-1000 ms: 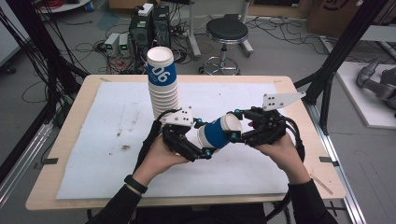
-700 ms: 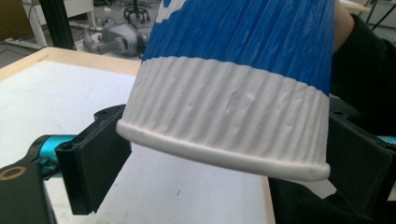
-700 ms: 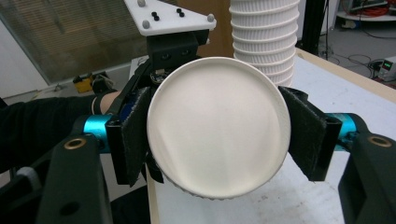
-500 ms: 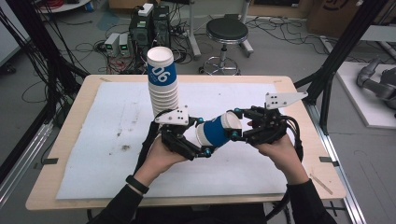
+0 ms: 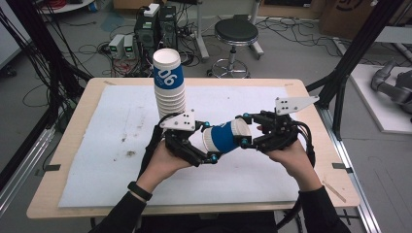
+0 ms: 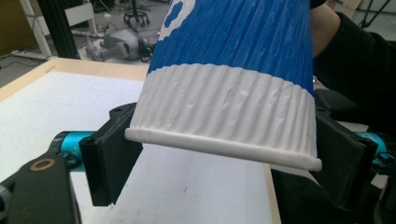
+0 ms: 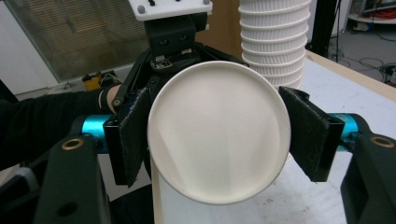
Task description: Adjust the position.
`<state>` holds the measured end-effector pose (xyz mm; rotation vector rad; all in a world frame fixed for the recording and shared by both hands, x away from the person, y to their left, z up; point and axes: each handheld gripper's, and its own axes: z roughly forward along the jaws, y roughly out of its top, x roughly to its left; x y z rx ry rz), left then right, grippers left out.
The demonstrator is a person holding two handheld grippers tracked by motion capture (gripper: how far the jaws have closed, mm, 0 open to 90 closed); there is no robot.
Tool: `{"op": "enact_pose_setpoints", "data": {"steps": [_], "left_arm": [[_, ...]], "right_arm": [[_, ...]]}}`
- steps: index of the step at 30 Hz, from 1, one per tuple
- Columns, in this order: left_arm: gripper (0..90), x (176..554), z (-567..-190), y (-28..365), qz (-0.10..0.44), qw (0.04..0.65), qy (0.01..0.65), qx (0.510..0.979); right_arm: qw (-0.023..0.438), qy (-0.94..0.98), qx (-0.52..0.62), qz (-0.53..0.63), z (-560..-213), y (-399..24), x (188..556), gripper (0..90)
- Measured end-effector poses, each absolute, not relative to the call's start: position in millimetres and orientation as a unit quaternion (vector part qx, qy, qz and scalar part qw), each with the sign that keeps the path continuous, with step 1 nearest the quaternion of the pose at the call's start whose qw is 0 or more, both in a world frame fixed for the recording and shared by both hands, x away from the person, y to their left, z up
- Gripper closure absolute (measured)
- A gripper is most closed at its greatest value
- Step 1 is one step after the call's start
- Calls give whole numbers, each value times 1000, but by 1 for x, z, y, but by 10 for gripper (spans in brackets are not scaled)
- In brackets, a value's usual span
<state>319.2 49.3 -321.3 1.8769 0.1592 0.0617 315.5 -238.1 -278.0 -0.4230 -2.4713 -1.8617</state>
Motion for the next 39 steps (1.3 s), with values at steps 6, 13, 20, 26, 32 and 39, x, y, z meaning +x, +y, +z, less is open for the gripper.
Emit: {"op": "enact_pose_setpoints", "data": {"steps": [6, 13, 20, 26, 32, 39], "left_arm": [[178, 318, -317, 52, 34, 577, 70, 813], [182, 315, -309, 53, 44, 542, 63, 837], [185, 314, -304, 54, 54, 524, 63, 848], [186, 313, -302, 53, 55, 509, 60, 857], [187, 311, -300, 54, 56, 504, 55, 860], [164, 311, -300, 55, 59, 521, 54, 850]], "right_arm": [[6, -793, -137, -594, -275, -241, 315, 205], [-7, -800, -130, -586, -270, -247, 314, 198], [-1, -812, -131, -569, -272, -244, 315, 198], [4, -826, -129, -548, -277, -234, 315, 199], [15, -836, -112, -537, -282, -228, 315, 295], [21, -829, -109, -548, -284, -230, 317, 300]]}}
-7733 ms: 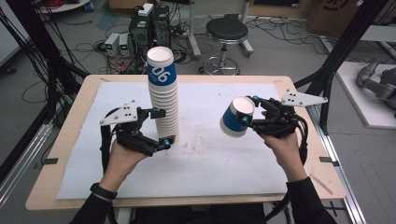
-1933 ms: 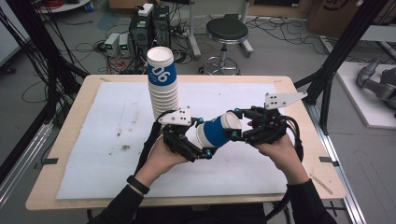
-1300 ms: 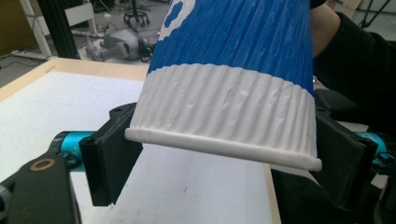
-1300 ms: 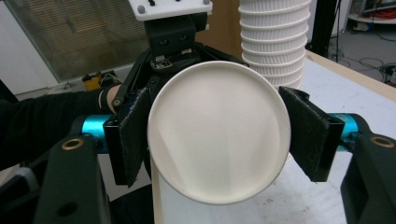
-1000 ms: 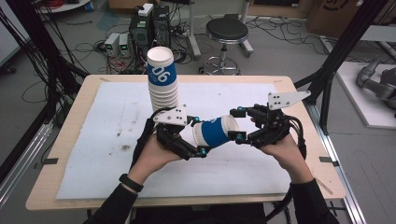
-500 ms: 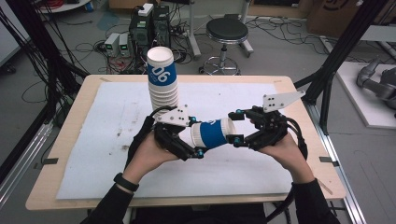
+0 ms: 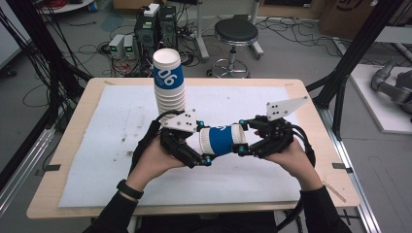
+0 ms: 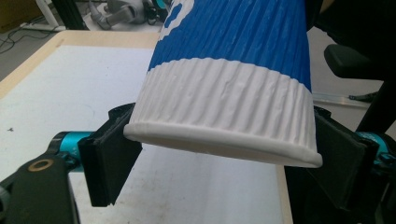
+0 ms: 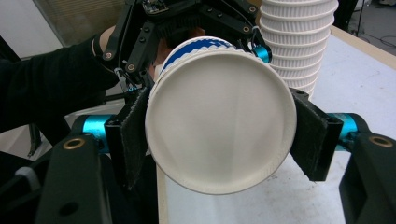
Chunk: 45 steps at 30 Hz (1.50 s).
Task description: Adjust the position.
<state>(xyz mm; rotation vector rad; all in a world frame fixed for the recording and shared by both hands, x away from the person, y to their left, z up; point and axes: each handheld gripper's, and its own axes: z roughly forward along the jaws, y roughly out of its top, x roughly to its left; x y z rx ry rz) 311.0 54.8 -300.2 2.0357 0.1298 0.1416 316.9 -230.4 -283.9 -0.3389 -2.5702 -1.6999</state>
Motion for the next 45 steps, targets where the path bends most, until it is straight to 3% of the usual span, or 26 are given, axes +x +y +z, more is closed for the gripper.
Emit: {"op": "enact_pose_setpoints", "data": {"steps": [16, 40, 45], "left_arm": [[131, 319, -308, 68, -4, 641, 78, 764], [172, 320, -307, 72, 1, 641, 78, 764], [175, 318, -304, 71, 18, 618, 74, 782]], "right_arm": [[26, -779, -112, -616, -283, -240, 318, 301], [34, -784, -111, -610, -288, -236, 320, 295], [30, -795, -120, -594, -287, -235, 320, 207]]}}
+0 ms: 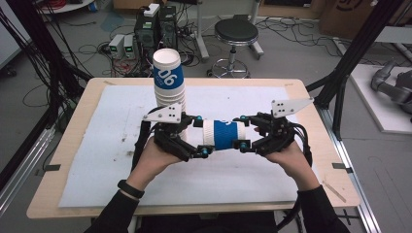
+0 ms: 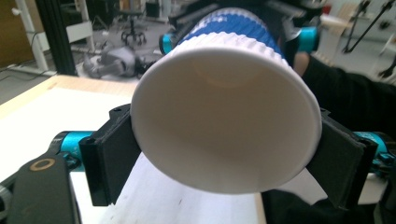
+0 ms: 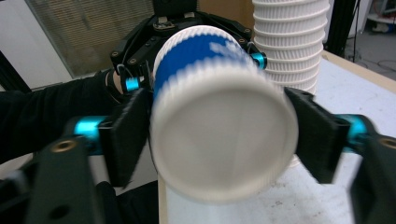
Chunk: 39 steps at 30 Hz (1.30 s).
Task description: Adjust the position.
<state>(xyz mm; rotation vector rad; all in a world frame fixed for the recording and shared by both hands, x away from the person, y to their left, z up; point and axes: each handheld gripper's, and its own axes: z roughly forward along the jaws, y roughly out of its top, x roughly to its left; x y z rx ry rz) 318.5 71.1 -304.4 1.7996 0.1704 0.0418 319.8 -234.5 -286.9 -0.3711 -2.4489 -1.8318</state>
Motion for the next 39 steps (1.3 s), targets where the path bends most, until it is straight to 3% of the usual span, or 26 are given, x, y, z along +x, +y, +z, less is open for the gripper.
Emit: {"op": "enact_pose_setpoints", "data": {"steps": [4, 21, 28, 39], "left_arm": [[182, 318, -304, 69, 16, 617, 71, 783], [191, 313, -298, 68, 33, 591, 63, 803], [194, 313, -296, 69, 30, 597, 60, 800], [169, 314, -297, 70, 19, 612, 65, 788]], "right_arm": [[30, -801, -113, -587, -284, -235, 319, 238], [-1, -835, -114, -538, -283, -227, 315, 203], [4, -843, -106, -528, -284, -224, 315, 267], [22, -836, -90, -541, -287, -227, 317, 291]]}}
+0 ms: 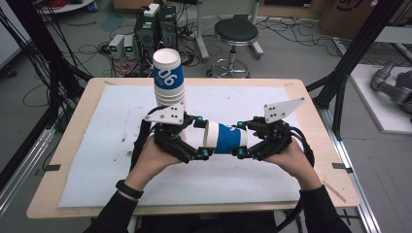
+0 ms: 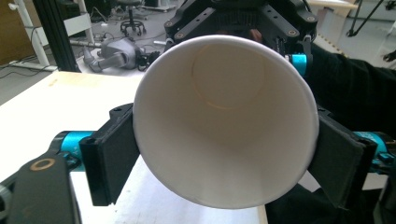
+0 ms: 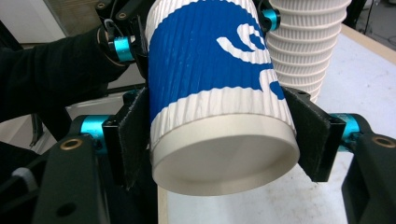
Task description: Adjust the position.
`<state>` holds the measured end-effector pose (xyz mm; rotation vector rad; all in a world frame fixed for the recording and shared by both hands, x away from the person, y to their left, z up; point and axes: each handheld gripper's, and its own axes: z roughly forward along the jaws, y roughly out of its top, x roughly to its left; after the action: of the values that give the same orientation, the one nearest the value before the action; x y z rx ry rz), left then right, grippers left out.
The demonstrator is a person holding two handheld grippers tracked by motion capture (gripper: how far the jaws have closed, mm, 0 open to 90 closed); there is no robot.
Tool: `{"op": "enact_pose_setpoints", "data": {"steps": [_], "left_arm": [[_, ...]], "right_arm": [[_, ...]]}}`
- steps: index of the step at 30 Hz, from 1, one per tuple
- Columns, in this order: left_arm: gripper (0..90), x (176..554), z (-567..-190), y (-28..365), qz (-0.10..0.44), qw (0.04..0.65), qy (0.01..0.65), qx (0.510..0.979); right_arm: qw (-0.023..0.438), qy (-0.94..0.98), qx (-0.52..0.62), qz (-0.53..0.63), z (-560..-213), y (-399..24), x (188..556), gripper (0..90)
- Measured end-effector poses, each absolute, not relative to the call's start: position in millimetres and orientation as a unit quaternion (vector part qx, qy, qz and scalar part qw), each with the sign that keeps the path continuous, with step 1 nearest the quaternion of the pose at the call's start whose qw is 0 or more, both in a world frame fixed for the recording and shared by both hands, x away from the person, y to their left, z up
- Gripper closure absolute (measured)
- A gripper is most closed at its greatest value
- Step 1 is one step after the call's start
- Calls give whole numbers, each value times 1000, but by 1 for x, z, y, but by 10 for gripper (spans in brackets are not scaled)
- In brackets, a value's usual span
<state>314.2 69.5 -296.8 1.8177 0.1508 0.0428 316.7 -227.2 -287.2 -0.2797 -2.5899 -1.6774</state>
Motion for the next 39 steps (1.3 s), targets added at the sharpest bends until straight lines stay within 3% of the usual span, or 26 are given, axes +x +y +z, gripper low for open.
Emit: {"op": "enact_pose_setpoints", "data": {"steps": [14, 25, 39], "left_arm": [[117, 316, -299, 71, 7, 630, 82, 772], [98, 320, -304, 71, -41, 671, 86, 735], [189, 320, -302, 76, -29, 677, 85, 730]], "right_arm": [[14, -817, -94, -569, -285, -235, 317, 296], [9, -800, -85, -593, -283, -234, 315, 296], [12, -799, -84, -595, -289, -228, 315, 297]]}}
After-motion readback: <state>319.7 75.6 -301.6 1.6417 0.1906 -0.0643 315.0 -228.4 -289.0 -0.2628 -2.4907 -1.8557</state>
